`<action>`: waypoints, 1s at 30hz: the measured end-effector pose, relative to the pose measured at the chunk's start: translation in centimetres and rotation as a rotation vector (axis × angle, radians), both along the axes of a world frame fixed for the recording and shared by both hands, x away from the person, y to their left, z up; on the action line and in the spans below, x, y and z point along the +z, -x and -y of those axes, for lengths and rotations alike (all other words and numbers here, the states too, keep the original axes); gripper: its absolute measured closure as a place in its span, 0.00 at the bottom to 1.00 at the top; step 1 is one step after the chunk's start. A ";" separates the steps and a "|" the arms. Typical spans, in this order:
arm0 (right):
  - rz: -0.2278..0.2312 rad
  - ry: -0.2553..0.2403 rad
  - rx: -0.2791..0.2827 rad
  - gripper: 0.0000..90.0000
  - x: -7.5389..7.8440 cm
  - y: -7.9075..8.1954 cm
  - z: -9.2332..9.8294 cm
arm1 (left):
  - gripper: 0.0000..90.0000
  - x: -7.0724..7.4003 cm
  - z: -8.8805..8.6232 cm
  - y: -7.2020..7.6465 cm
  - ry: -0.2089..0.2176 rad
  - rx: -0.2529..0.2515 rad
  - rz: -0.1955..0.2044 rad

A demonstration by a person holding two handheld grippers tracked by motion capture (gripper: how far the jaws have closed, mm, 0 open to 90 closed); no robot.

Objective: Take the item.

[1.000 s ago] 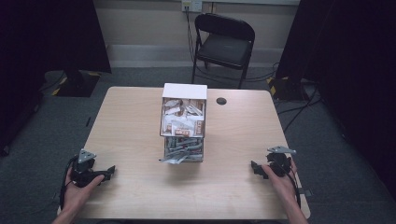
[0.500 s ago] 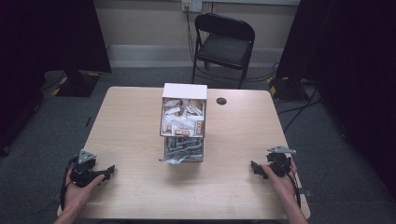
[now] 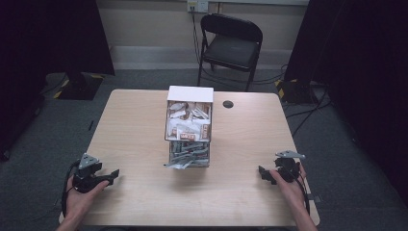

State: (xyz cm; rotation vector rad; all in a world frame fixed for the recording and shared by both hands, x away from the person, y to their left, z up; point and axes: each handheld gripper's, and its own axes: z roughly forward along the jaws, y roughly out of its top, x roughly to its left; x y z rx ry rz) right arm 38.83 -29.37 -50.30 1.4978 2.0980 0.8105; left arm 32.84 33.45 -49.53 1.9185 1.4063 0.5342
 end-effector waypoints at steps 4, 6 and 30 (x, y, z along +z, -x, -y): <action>0.000 0.000 0.000 0.00 0.0 0.0 0.0 | 0.28 0.3 0.3 0.1 0.013 -0.023 -0.003; 0.000 0.000 0.000 0.00 0.0 0.0 0.0 | 0.29 0.5 0.5 0.1 0.015 -0.026 0.008; 0.000 0.000 0.000 0.00 0.0 0.0 0.0 | 0.39 3.1 3.4 0.2 0.103 -0.189 0.079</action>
